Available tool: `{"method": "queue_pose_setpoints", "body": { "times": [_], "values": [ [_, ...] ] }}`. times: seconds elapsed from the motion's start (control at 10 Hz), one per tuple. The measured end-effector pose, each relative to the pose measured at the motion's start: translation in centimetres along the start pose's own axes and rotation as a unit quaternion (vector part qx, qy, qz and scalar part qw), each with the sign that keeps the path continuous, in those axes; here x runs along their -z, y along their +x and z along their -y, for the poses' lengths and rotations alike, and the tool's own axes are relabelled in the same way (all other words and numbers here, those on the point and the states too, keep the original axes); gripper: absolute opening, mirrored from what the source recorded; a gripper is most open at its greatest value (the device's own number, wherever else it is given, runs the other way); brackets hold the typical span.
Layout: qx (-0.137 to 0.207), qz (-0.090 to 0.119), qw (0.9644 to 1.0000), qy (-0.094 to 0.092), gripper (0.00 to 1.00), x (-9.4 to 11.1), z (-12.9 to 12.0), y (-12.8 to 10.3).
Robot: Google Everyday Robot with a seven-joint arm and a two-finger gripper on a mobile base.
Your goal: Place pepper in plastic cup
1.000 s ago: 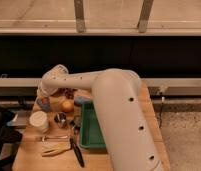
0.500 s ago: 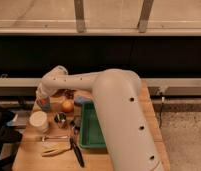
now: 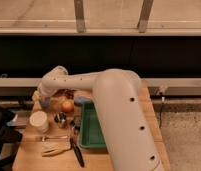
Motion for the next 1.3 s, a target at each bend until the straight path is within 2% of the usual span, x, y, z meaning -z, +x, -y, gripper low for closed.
{"method": "queue_pose_setpoints", "body": {
  "times": [1.1,1.2,1.3],
  "values": [
    [0.0,-0.001,1.0,0.0,0.61,0.02,0.02,0.03],
    [0.002,-0.004,1.0,0.001,0.61,0.07,0.04,0.12],
    [0.009,-0.02,0.9996,0.017,0.61,0.5,0.07,-0.01]
  ]
}}
